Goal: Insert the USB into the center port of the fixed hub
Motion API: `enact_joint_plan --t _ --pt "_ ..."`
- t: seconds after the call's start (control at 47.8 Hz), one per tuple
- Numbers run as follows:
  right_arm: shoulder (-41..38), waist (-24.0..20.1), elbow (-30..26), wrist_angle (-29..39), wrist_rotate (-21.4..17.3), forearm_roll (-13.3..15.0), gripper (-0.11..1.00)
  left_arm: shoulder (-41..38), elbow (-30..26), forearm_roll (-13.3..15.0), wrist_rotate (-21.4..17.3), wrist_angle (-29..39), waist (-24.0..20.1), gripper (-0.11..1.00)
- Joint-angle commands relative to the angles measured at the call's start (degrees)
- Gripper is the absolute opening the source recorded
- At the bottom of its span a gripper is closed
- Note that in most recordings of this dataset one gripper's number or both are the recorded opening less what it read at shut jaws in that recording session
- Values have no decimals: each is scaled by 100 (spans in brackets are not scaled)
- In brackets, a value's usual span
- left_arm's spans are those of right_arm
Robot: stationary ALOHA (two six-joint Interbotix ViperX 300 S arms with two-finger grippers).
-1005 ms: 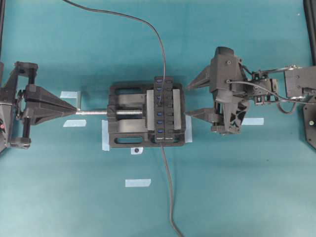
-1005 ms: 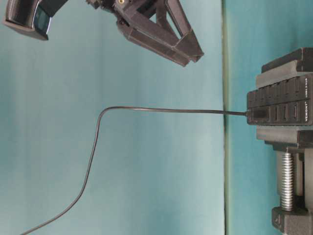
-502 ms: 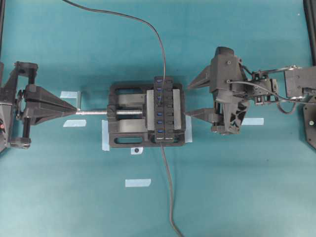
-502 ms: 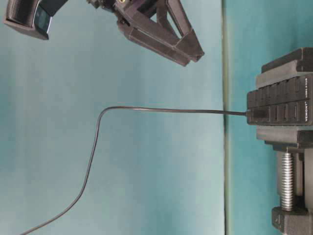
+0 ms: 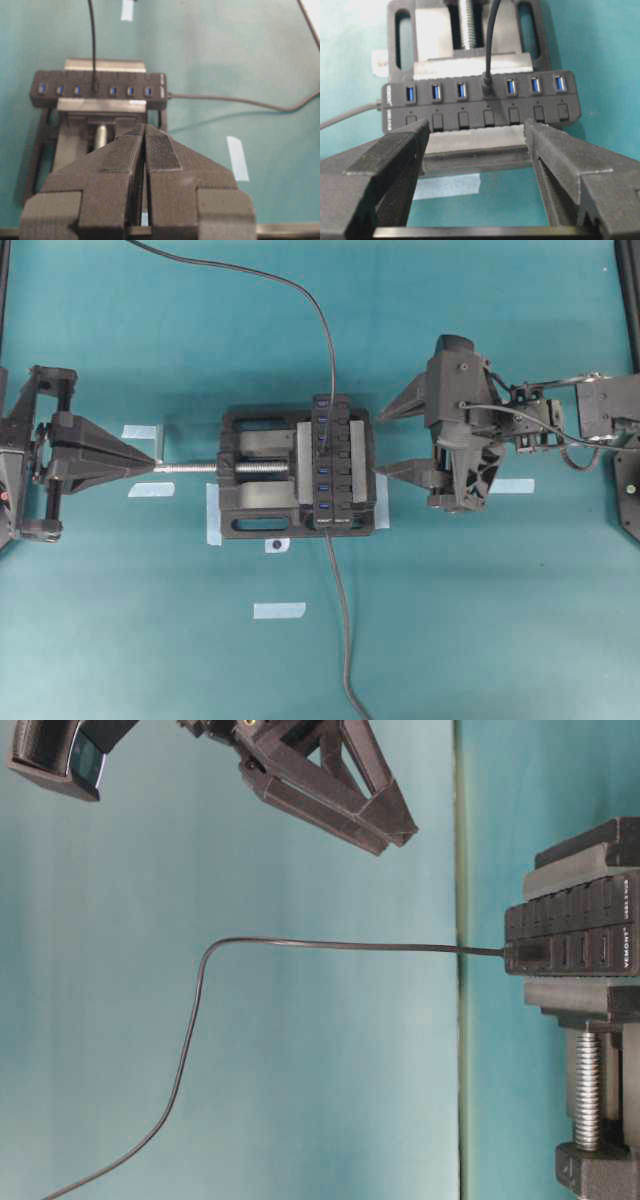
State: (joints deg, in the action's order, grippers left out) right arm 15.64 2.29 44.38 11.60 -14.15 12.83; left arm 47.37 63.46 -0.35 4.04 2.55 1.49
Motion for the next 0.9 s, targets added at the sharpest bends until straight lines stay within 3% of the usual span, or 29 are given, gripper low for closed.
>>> enact_joint_plan --t 0.0,0.879 --pt "79 -18 -53 -35 -70 -9 80 -18 -97 -18 9 -26 26 0" --pt "26 -26 -35 9 -70 -9 80 -26 -105 -9 18 -26 26 0"
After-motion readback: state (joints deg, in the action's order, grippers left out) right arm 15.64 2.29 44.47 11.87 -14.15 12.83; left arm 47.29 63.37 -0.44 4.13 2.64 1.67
